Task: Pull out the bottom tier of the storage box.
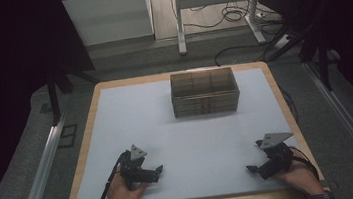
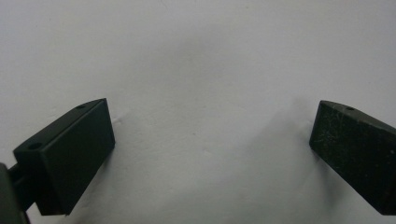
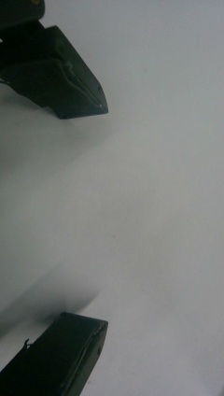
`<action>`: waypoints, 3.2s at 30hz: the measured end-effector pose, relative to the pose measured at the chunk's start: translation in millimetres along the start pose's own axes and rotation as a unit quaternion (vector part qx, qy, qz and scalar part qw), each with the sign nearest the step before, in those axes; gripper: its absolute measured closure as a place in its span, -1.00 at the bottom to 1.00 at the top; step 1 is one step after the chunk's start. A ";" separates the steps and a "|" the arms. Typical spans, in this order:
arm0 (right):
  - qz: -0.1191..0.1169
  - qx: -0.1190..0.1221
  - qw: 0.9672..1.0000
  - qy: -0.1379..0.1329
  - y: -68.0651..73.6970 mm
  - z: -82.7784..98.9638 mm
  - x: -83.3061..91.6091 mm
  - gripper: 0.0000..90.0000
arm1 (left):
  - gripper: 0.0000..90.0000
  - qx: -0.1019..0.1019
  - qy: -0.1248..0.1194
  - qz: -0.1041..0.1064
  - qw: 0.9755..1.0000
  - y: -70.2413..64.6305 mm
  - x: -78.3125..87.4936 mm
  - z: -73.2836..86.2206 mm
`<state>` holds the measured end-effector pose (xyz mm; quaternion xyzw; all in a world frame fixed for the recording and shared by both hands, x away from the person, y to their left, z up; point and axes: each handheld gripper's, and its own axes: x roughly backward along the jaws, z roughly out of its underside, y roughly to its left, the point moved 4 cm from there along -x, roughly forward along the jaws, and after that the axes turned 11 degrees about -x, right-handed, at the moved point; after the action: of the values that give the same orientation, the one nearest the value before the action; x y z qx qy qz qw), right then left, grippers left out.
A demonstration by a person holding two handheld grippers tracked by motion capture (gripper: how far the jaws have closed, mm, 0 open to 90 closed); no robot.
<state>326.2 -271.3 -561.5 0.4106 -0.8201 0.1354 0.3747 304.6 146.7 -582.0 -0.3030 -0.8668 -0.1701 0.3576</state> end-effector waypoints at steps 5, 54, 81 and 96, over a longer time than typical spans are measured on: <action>0.000 -0.001 1.000 -0.001 0.2 0.2 0.1 -1.00 | -1.00 0.001 0.000 0.000 1.000 0.0 0.0 0.0; 0.029 0.039 0.999 0.009 1.7 -26.1 3.1 -0.56 | -1.00 -0.002 0.003 0.001 1.000 0.5 0.3 0.2; 0.094 0.113 0.989 0.008 2.4 -56.5 -16.3 -0.27 | -1.00 -0.002 0.002 0.001 1.000 0.4 0.4 0.2; 0.162 0.190 0.968 -0.008 5.2 -71.9 -33.0 -0.03 | -1.00 -0.002 0.002 0.001 1.000 0.4 0.3 0.2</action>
<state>370.9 -211.1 -535.9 0.3366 -0.8380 0.3444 0.2567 304.6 147.2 -581.8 -0.3040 -0.8655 -0.1719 0.3592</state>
